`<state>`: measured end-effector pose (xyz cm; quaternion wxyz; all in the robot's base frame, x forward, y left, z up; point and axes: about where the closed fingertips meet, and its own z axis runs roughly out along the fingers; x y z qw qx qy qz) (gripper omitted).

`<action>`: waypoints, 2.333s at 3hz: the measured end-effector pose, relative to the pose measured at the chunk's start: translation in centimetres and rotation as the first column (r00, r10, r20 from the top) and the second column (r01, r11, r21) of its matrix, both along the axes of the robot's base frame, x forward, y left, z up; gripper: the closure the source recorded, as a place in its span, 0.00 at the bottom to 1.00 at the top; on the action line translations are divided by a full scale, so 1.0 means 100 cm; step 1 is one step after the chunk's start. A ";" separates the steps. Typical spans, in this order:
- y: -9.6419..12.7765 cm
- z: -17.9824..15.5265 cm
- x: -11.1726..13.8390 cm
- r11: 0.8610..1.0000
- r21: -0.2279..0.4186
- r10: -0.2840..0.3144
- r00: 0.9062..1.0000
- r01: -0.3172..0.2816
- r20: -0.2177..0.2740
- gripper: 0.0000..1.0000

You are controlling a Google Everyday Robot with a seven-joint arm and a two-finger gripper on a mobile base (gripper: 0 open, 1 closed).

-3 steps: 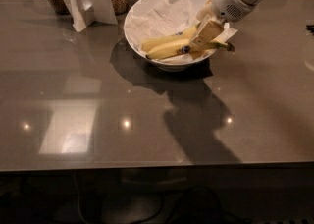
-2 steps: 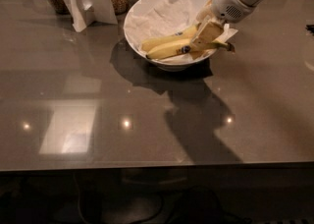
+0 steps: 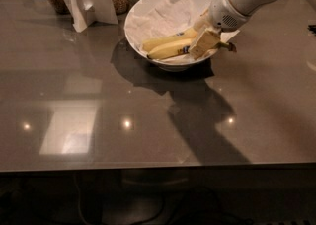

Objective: Pick banana from white bowl

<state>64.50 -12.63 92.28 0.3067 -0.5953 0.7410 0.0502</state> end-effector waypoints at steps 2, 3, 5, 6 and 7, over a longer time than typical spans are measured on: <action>0.009 -0.008 0.001 1.000 0.008 0.015 1.000 -0.015 -0.016 0.46; 0.015 -0.015 0.001 1.000 0.008 0.026 0.999 -0.026 -0.029 0.46; 0.020 -0.023 0.002 0.999 0.001 0.041 0.998 -0.041 -0.044 0.65; 0.020 -0.021 0.001 0.999 -0.002 0.047 0.998 -0.048 -0.042 0.88; 0.017 -0.013 -0.003 0.998 -0.013 0.057 0.998 -0.058 -0.034 1.00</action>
Offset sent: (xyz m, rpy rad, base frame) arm 0.0013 0.0194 -0.0159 0.0195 0.0332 0.0305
